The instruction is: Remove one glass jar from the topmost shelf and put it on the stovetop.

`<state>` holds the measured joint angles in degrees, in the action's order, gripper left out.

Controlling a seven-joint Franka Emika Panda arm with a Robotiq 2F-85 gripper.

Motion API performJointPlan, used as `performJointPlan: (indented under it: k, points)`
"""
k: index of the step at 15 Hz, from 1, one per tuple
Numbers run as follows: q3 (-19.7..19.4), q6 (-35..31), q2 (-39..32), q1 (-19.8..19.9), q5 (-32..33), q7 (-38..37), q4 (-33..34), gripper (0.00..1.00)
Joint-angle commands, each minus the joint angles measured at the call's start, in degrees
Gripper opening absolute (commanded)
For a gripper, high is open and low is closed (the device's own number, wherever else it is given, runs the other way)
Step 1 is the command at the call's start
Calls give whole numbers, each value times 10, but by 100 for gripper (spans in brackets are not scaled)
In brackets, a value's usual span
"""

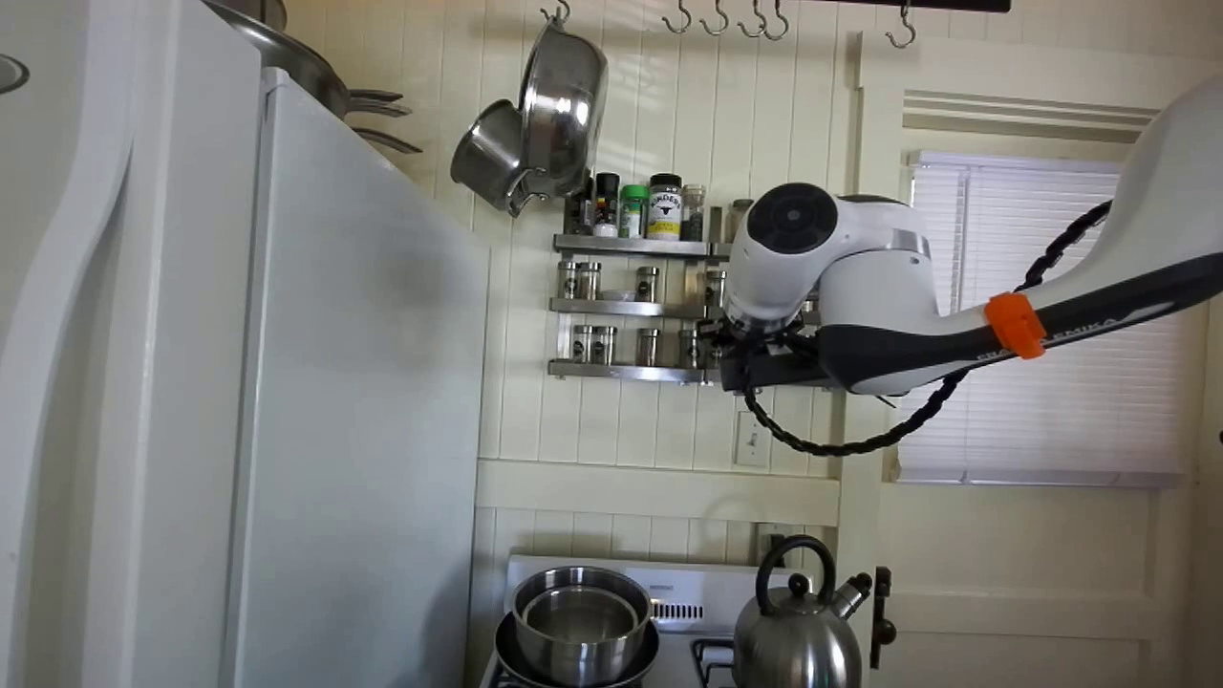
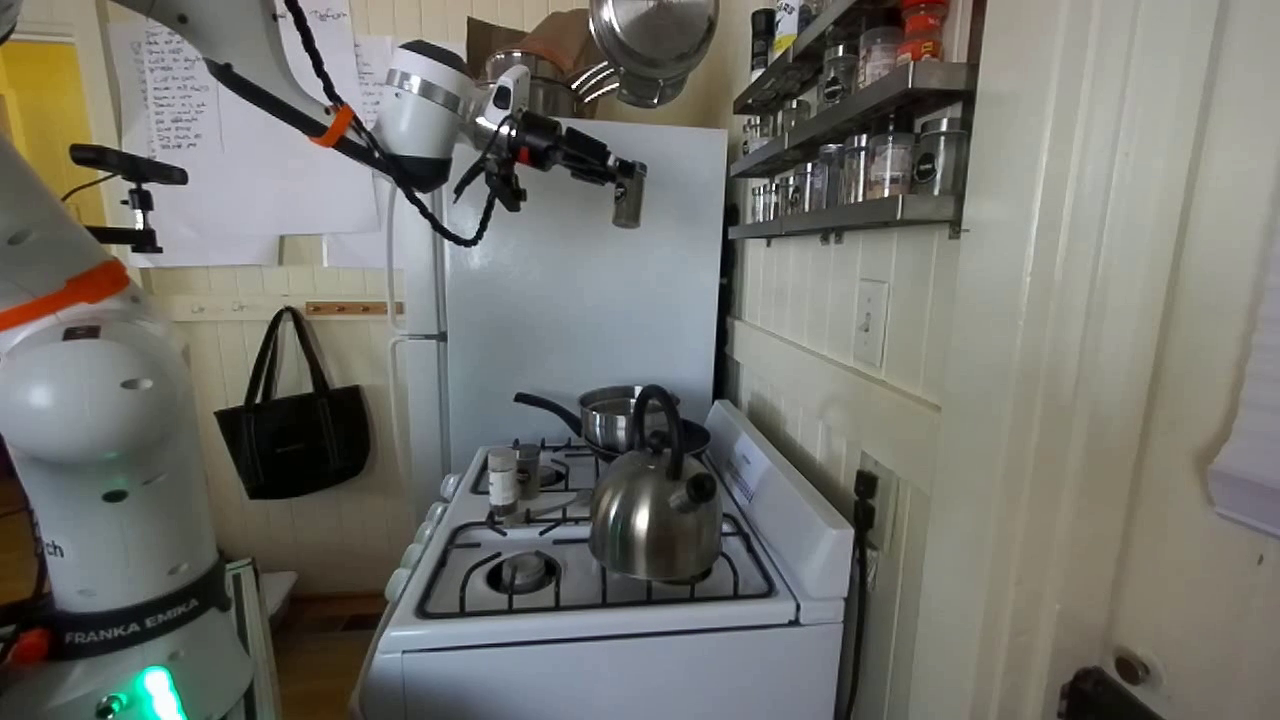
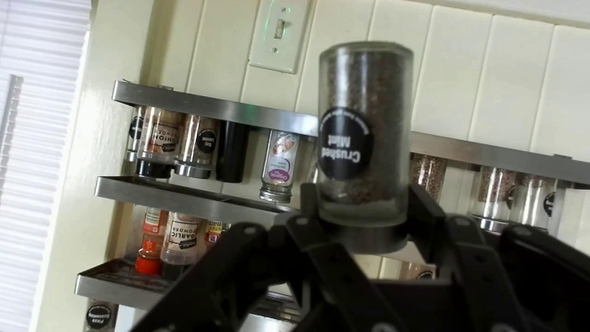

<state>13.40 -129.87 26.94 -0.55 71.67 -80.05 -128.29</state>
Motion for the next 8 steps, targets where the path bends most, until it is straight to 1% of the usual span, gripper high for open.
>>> performJointPlan:
  k: [1,2,4,8]
  points:
    - [-15,9,-3,-21,7,-2,2,25]
    - [-25,-13,-8,-24,2,-11,6,25]
    - [-51,-78,-13,-33,-5,-53,-3,25]
    - [-96,-225,-33,-28,-11,-108,-46,25]
